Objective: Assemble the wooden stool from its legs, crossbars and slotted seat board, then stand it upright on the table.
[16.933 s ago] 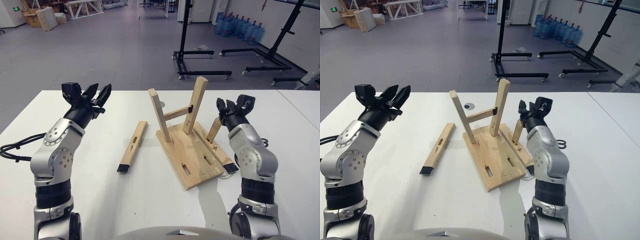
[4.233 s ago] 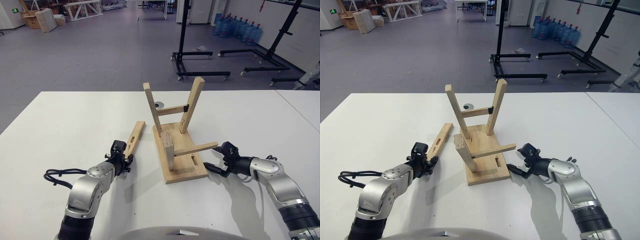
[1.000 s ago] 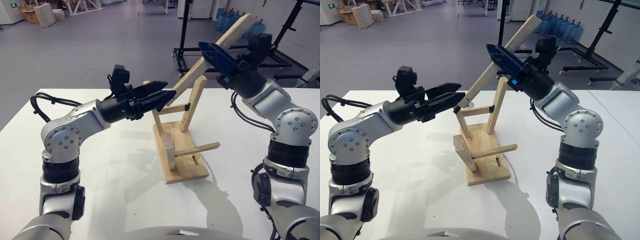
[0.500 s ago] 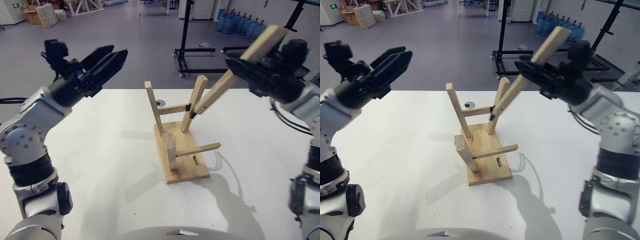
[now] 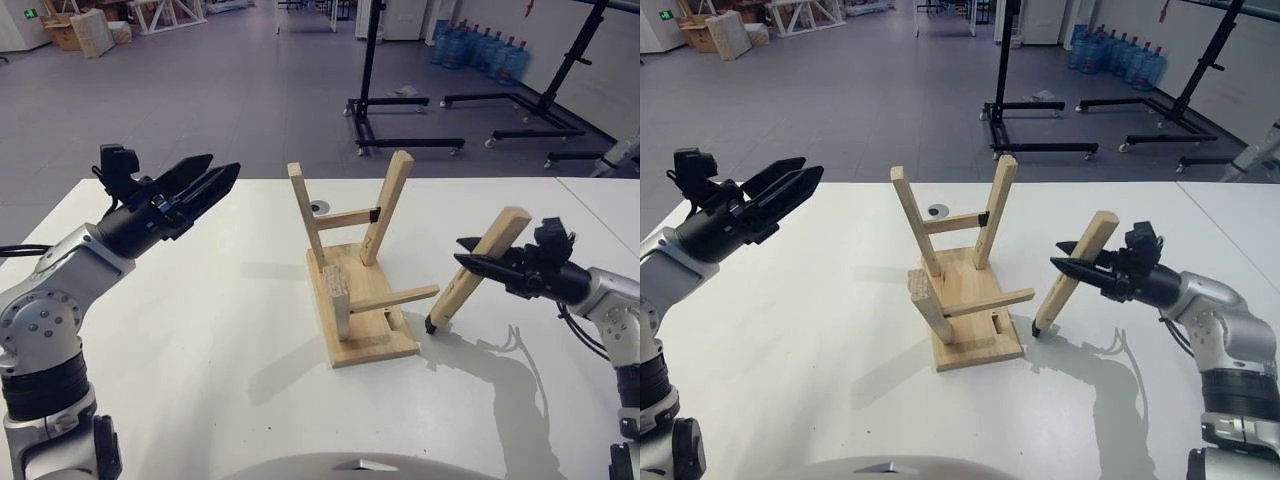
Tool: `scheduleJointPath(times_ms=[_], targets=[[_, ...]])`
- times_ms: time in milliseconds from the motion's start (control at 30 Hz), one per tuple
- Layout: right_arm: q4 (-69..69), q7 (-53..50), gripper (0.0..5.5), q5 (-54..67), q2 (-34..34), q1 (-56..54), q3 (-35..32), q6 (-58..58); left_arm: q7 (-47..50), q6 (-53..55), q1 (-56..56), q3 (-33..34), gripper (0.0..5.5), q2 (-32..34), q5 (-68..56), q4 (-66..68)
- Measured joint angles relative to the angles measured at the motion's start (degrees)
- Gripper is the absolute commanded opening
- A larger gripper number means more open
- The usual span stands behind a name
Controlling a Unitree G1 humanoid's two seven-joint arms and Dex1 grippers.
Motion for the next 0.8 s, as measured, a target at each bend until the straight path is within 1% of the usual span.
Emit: scheduleJointPath(times_ms=[100, 267, 367, 600, 633, 700, 800], targets=[[-1.83, 0.71, 2.11, -0.31, 0.90, -0.38, 1.42, -0.68, -0.05, -0.07, 0.16, -0.92, 4.71, 0.01, 0.78, 0.01], [-7.56, -3.65, 2.11, 1.35, 7.79, 0.76, 3.05, 1.06, 0.32, -0.39, 1.27, -1.96, 4.71, -0.30, 1.43, -0.31], [-9.55, -6.10, 2.11, 2.19, 10.13, 1.57, 3.22, 2.31, 0.38, -0.77, 1.92, -2.93, 4.71, -0.76, 2.02, -0.38], [-13.24, -7.82, 2.11, 3.25, 10.97, 4.06, 2.76, 3.77, 0.55, -1.44, 2.71, -3.63, 4.71, -1.06, 2.38, -0.65], [-13.30, -7.17, 2.11, 3.27, 9.89, 4.13, 2.23, 3.83, 0.49, -1.59, 2.70, -3.64, 4.71, -1.05, 2.41, -0.58], [-13.32, -6.01, 2.11, 5.45, 7.57, 4.03, -0.98, 4.97, 0.16, -1.85, 2.69, -3.64, 4.71, -0.88, 2.56, -0.21], [-15.66, -5.82, 2.11, 9.14, 7.77, 4.25, -6.67, 3.57, -0.47, -2.04, 2.56, -3.52, 4.71, -0.51, 3.05, 0.52]])
